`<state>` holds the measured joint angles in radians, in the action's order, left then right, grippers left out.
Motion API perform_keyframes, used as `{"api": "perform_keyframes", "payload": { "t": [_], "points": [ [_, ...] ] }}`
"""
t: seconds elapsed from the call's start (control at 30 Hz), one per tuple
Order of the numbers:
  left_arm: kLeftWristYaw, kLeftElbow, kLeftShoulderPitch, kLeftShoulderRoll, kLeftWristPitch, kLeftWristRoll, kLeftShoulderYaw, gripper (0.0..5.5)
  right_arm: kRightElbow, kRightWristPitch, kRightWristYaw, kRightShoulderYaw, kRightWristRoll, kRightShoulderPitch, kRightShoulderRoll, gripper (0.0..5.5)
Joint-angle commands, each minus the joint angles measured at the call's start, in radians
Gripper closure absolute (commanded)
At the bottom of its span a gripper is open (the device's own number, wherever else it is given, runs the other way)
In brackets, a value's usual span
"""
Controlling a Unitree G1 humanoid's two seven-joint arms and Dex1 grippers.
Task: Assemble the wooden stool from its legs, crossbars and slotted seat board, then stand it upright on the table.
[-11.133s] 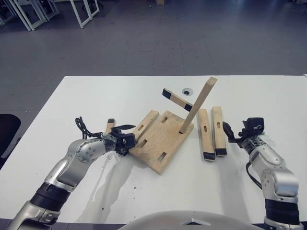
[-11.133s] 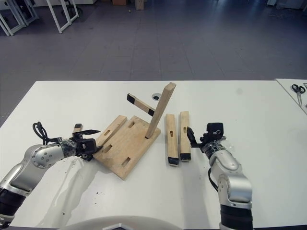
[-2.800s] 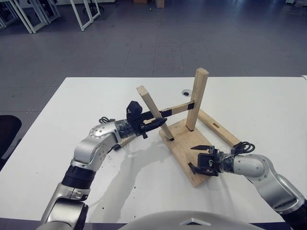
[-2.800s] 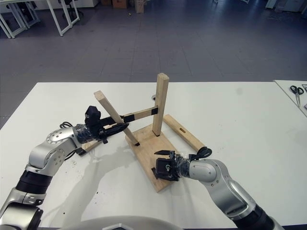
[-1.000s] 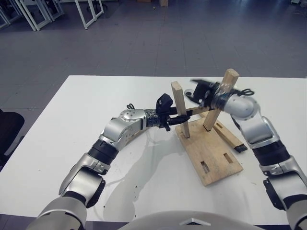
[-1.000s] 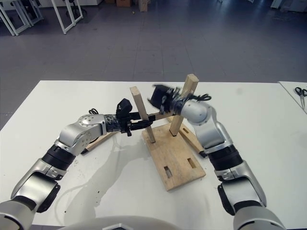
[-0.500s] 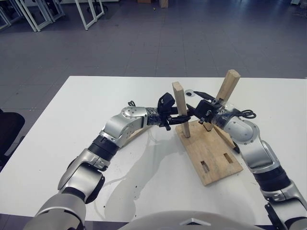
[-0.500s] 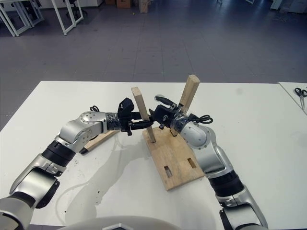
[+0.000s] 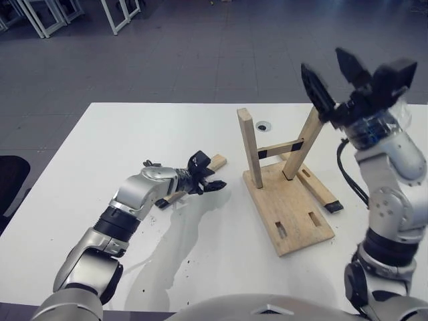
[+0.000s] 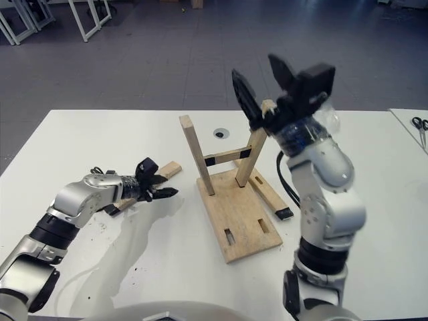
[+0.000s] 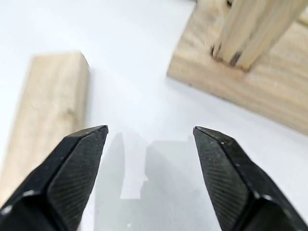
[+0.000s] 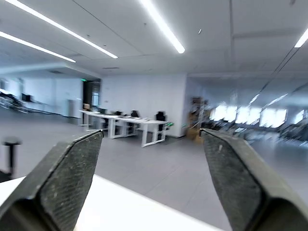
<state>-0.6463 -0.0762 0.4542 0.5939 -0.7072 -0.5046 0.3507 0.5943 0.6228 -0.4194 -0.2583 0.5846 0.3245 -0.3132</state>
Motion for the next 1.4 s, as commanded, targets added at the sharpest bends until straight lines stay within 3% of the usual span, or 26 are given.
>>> {"api": "perform_keyframes", "payload": {
  "t": [0.03,0.13,0.27,0.43,0.7,0.9,1.17,1.33,1.4],
  "points": [
    [-0.010,0.197,-0.111,0.057,-0.083,-0.105,-0.196,1.66,0.025,0.126,-0.278,-0.122,0.154,-0.356,-0.233,1.39],
    [0.040,0.269,-0.179,0.016,-0.099,-0.219,-0.407,1.66,-0.114,-0.004,-0.359,-0.060,-0.043,-0.559,-0.346,1.39],
    [0.149,0.227,-0.168,-0.027,0.009,-0.159,-0.530,1.66,-0.266,-0.176,-0.307,0.034,-0.258,-0.591,-0.364,1.39],
    [0.237,0.185,-0.274,0.022,0.172,0.081,-0.530,1.66,-0.399,-0.351,-0.263,0.132,-0.464,-0.613,-0.390,1.39],
    [0.283,0.218,-0.513,0.022,0.172,0.265,-0.498,1.66,-0.350,-0.441,-0.283,0.248,-0.529,-0.642,-0.352,1.39],
    [0.280,0.059,-0.525,-0.006,0.210,0.327,-0.478,1.66,-0.277,-0.399,-0.279,0.321,-0.531,-0.587,-0.334,1.39],
    [0.272,0.015,-0.521,-0.037,0.141,0.313,-0.485,2.88,-0.104,-0.281,-0.304,0.301,-0.468,-0.491,-0.348,1.39],
    [0.285,0.019,-0.505,-0.032,0.104,0.324,-0.504,3.81,0.054,0.058,-0.326,0.178,-0.188,-0.415,-0.360,1.39],
    [0.300,0.036,-0.488,-0.040,0.131,0.323,-0.528,4.10,0.087,0.212,-0.285,0.123,-0.024,-0.364,-0.311,1.09]
  ]
}}
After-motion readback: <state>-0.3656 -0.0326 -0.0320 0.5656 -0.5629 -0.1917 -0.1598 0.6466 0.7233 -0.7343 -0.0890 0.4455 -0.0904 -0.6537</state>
